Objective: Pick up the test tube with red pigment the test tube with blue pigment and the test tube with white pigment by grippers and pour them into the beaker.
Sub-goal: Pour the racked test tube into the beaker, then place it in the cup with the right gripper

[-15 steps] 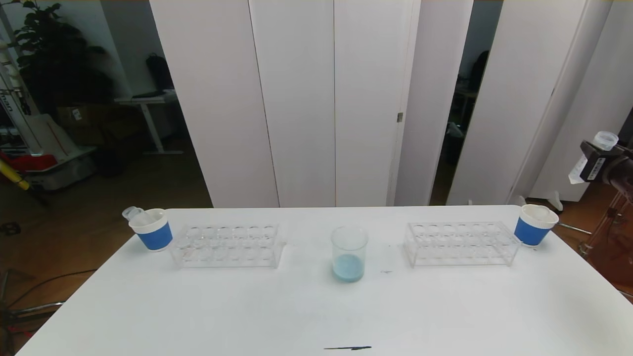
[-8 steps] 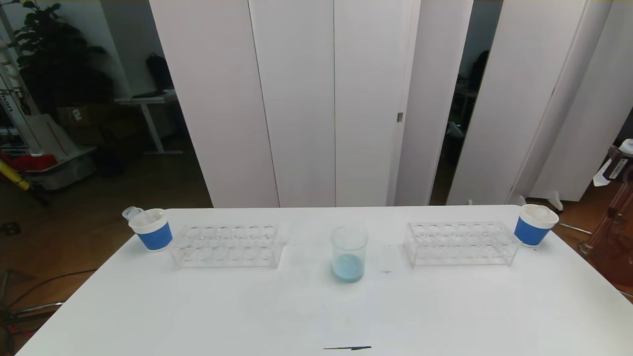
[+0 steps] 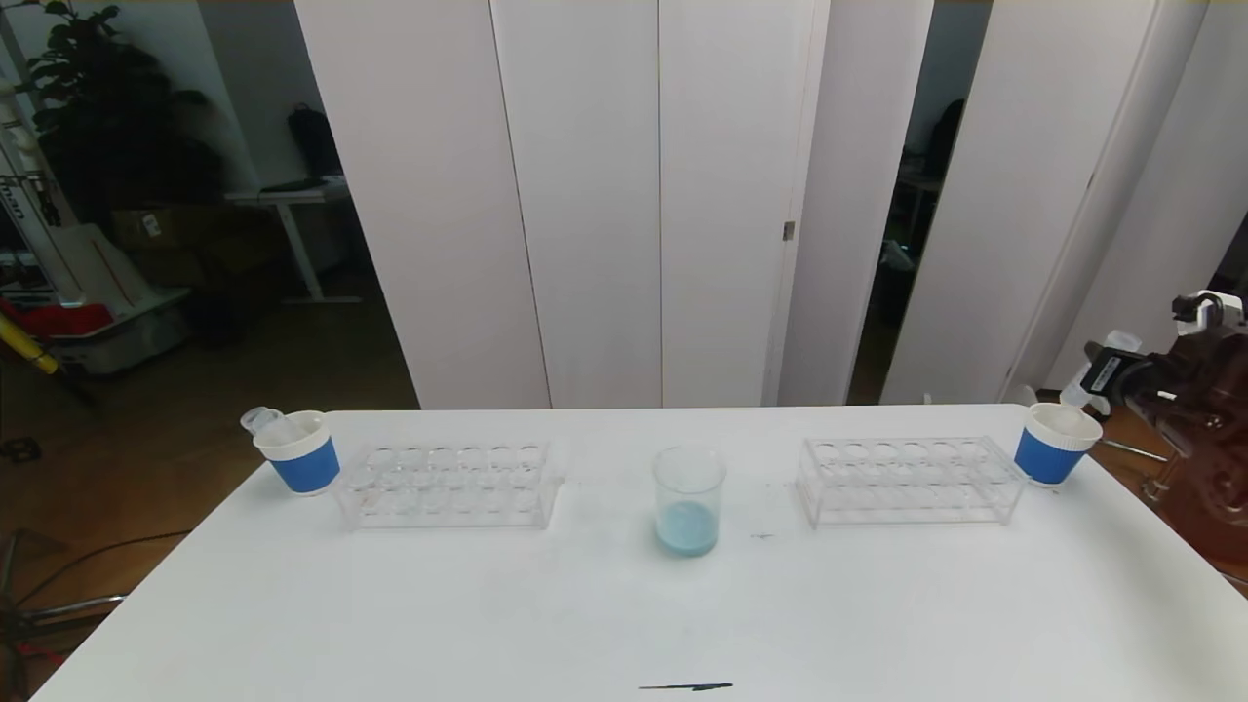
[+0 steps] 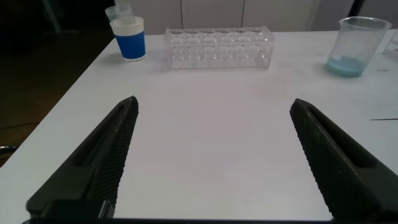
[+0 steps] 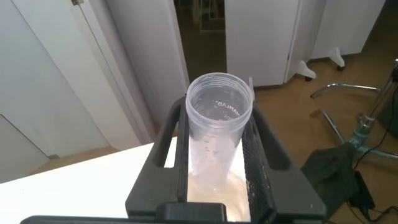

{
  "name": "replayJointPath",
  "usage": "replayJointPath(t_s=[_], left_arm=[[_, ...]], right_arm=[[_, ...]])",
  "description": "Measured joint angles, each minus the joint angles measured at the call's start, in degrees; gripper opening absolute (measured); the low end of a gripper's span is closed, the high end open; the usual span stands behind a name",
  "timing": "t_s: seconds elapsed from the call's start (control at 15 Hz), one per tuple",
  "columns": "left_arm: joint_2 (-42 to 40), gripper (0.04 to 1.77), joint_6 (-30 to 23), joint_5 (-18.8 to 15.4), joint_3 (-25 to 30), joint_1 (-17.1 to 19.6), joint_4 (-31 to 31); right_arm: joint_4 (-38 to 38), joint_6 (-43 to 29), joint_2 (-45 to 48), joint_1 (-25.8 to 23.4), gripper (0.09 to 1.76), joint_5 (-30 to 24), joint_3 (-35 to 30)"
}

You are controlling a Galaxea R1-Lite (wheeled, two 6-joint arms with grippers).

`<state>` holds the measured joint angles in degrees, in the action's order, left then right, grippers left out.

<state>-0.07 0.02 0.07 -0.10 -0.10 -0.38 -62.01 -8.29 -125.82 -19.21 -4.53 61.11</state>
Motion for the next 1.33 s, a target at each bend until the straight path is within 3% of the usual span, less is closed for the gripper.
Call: replayJointPath(t_s=[1.07, 1.13, 1.2, 1.33], left_arm=[[0.00, 1.74, -0.02, 0.00, 0.00, 0.00, 0.02], [0.00, 1.74, -0.02, 0.00, 0.00, 0.00, 0.05], [0.00, 1.74, -0.02, 0.00, 0.00, 0.00, 0.02], [0.00, 1.74, -0.02, 0.00, 0.00, 0.00, 0.00]], right_arm=[[-0.02, 0.06, -2.90, 0.06, 0.59, 0.13, -2.55], [-0.05, 0.06, -2.90, 0.01, 0.66, 0.11, -2.60], [-0.17, 0.06, -2.93, 0.00, 0.87, 0.11, -2.60], [-0.11, 0.16, -2.88, -0.02, 1.56, 0.11, -2.60]])
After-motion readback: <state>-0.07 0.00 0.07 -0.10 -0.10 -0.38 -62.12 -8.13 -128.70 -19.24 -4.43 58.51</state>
